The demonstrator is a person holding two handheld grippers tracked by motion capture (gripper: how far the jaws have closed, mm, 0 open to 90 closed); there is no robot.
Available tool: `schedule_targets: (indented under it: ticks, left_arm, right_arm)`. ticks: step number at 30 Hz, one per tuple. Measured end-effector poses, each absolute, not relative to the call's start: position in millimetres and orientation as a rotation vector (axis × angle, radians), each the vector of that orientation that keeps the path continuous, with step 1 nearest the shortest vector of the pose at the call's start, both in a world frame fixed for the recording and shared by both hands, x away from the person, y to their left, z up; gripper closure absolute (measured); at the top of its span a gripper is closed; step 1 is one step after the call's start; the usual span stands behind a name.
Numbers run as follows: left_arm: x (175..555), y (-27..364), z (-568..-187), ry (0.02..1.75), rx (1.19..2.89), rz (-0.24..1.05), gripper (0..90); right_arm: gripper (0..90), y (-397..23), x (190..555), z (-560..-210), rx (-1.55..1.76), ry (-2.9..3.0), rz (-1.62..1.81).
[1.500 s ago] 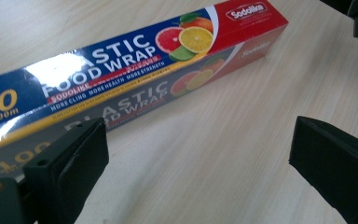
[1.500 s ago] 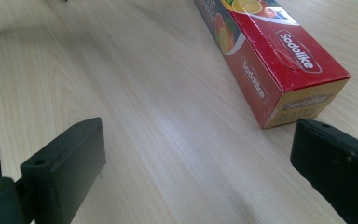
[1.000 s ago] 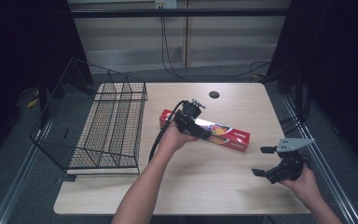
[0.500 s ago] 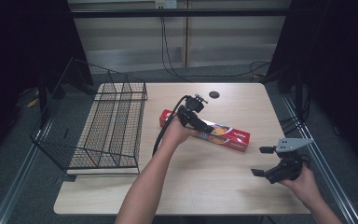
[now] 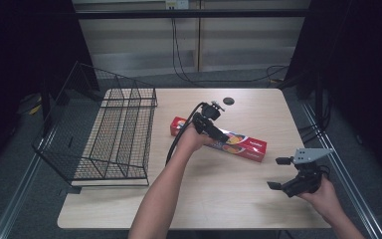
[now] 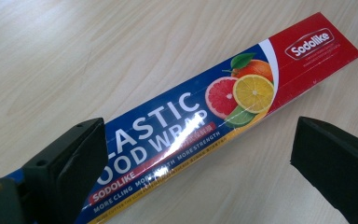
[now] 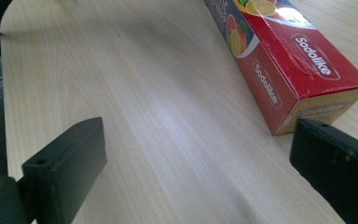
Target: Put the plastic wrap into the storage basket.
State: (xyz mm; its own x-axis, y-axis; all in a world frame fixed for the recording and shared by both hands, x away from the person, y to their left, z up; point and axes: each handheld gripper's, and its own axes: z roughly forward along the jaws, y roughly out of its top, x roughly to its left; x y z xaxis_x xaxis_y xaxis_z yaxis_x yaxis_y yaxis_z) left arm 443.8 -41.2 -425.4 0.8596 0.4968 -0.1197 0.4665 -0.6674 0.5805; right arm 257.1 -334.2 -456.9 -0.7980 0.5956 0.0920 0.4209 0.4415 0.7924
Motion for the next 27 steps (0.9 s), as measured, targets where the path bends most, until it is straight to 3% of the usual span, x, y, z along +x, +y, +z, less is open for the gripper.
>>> schedule_targets:
  ticks: [27]
  left_arm:
    - [452,-51,-445,0.694,2.432,0.073,3.6]
  right_arm:
    - [3.5,-335,257,-457,0.883,2.489,1.308]
